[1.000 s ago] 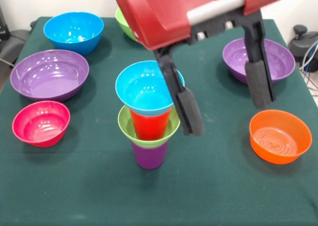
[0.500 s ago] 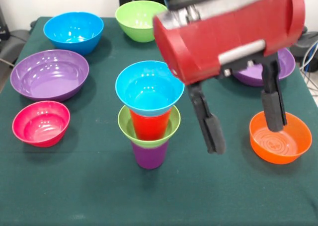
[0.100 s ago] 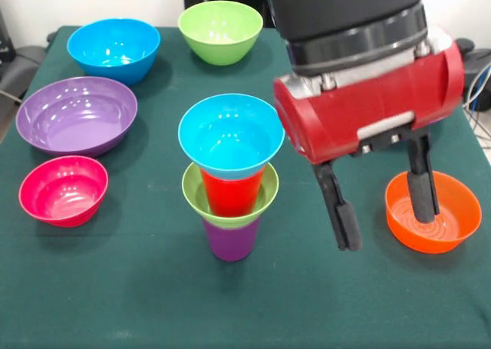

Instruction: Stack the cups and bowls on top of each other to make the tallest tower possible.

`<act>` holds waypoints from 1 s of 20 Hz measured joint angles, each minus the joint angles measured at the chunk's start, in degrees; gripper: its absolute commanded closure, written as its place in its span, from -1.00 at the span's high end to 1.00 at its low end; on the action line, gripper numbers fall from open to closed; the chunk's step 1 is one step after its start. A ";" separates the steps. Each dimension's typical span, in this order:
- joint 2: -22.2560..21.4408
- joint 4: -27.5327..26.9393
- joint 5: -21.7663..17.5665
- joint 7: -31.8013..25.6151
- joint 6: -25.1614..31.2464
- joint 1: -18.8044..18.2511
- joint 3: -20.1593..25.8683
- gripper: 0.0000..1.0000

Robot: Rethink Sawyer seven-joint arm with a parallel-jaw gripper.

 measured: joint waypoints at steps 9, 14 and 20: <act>-0.83 11.61 0.02 1.35 -8.19 -2.53 -3.07 1.00; -1.04 14.81 0.03 1.41 -10.57 -3.22 -4.05 1.00; -1.19 18.47 0.23 1.47 -12.95 -3.29 -5.44 1.00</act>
